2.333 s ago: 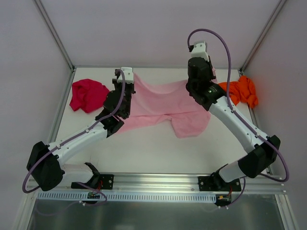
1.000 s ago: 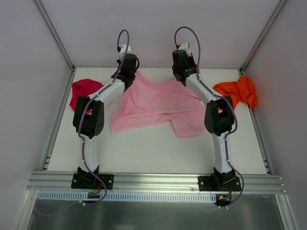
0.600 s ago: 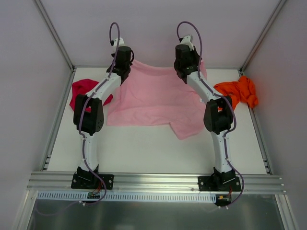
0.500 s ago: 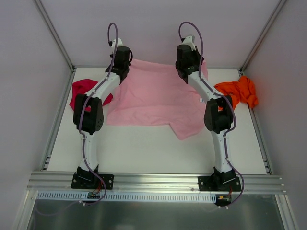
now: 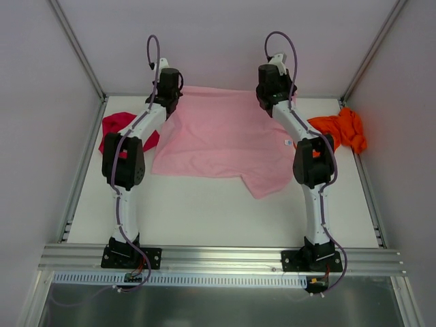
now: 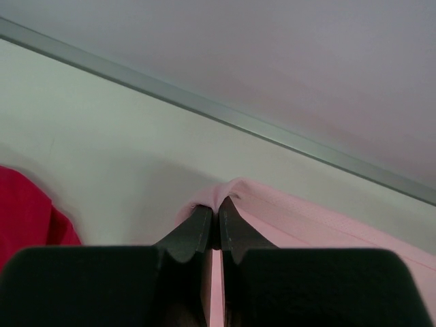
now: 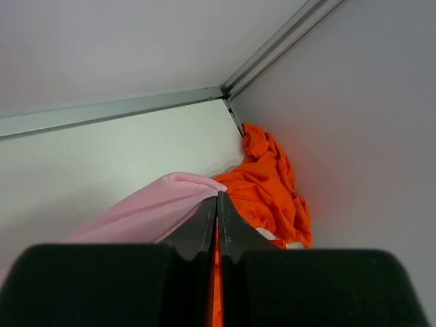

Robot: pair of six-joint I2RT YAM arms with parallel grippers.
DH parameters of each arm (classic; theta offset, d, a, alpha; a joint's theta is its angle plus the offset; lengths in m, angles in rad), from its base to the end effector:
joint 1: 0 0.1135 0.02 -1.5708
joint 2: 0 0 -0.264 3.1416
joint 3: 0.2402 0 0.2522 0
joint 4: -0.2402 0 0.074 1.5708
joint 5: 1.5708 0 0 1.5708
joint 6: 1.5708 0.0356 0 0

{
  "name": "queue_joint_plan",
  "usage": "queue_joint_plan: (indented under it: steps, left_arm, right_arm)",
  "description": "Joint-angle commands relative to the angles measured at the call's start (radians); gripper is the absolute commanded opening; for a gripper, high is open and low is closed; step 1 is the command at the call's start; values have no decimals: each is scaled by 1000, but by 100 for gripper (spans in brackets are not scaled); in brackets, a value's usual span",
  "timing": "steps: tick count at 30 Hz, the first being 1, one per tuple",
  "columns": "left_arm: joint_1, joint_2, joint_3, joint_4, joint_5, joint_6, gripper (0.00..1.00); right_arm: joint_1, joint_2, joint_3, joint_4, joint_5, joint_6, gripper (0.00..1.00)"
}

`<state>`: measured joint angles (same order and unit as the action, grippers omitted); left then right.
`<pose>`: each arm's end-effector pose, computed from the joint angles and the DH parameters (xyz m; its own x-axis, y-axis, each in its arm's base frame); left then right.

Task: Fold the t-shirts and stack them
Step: Fold the flattened tshirt in 1/3 of the way

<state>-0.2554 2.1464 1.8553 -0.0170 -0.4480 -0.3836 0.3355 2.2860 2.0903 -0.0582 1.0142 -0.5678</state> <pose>0.5038 -0.1156 0.2900 -0.2078 -0.2944 -0.9328 -0.2690 0.9341 -0.2348 0.5150 0.1476 0.3007 -0.5237 -0.4835 -0.7014 0.3801 0.6042 -0.7003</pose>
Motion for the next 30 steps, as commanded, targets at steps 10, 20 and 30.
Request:
queue_joint_plan:
  steps: [10,20,30]
  left_arm:
    - [2,-210,-264,68,32,-52,0]
    - [-42,-292,-357,-35,60,-78,0]
    - [-67,-247,-367,-121,85,-49,0]
  right_arm:
    - [19,-235,-130,-288,-68,285,1]
    - [69,-286,-134,-597,-182,434,1]
    - [73,-350,-156,-733,-259,450,1]
